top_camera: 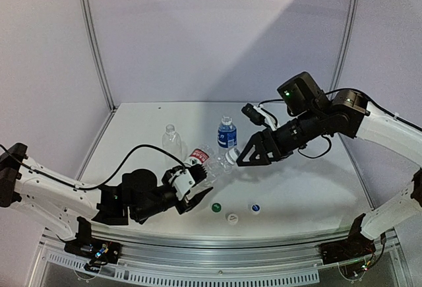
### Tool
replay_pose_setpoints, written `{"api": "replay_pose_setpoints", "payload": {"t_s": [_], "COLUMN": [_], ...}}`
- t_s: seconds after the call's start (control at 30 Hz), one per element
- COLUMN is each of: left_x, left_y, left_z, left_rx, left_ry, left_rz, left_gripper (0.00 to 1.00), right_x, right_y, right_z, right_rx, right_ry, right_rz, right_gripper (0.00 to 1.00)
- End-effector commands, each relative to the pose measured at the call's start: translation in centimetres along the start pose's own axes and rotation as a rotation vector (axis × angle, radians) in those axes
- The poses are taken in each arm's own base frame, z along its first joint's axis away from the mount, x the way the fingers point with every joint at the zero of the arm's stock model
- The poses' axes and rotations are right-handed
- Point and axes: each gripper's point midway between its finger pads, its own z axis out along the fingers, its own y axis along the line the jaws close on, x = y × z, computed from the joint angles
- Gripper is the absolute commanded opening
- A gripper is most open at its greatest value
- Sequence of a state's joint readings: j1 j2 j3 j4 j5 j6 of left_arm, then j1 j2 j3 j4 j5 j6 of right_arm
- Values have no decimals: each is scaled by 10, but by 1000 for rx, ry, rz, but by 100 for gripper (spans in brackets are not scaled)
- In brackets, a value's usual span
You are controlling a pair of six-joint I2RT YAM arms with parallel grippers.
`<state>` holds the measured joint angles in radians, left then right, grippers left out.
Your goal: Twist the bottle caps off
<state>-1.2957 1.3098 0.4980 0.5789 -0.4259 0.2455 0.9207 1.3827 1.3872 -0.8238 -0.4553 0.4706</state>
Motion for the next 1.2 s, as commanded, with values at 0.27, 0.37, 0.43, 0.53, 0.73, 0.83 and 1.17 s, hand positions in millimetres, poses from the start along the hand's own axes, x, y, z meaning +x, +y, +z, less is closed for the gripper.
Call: {"api": "replay_pose_setpoints", "payload": {"t_s": [0.27,0.37,0.43,0.53,0.73,0.83,1.17], "left_x": [2,2,2,2,2,2,2], "left_y": [-1,-2,-2,-3,-6,-7,-24], "left_z": [4,4,3,4,4,4,5], "left_rx": [14,16,19,24,40,46,138], "left_ry": [-2,-2,-2,-1,1,2,9], "left_rz": [-12,-11,-11,-12,-8,-7,-5], "left_gripper": [18,17,17,17,17,17,18], "right_x": [-14,-13,-13,-14,-15,-16,-14], "right_y": [33,34,34,34,32,31,10], "right_z": [-8,-4,-2,-1,3,4,5], "right_rx": [-137,-151,-156,-156,-152,-151,-38], "right_ry": [-13,0,6,6,11,10,-24], "right_rz": [66,67,70,66,66,57,-173], "right_gripper": [65,59,56,50,45,38,14]}}
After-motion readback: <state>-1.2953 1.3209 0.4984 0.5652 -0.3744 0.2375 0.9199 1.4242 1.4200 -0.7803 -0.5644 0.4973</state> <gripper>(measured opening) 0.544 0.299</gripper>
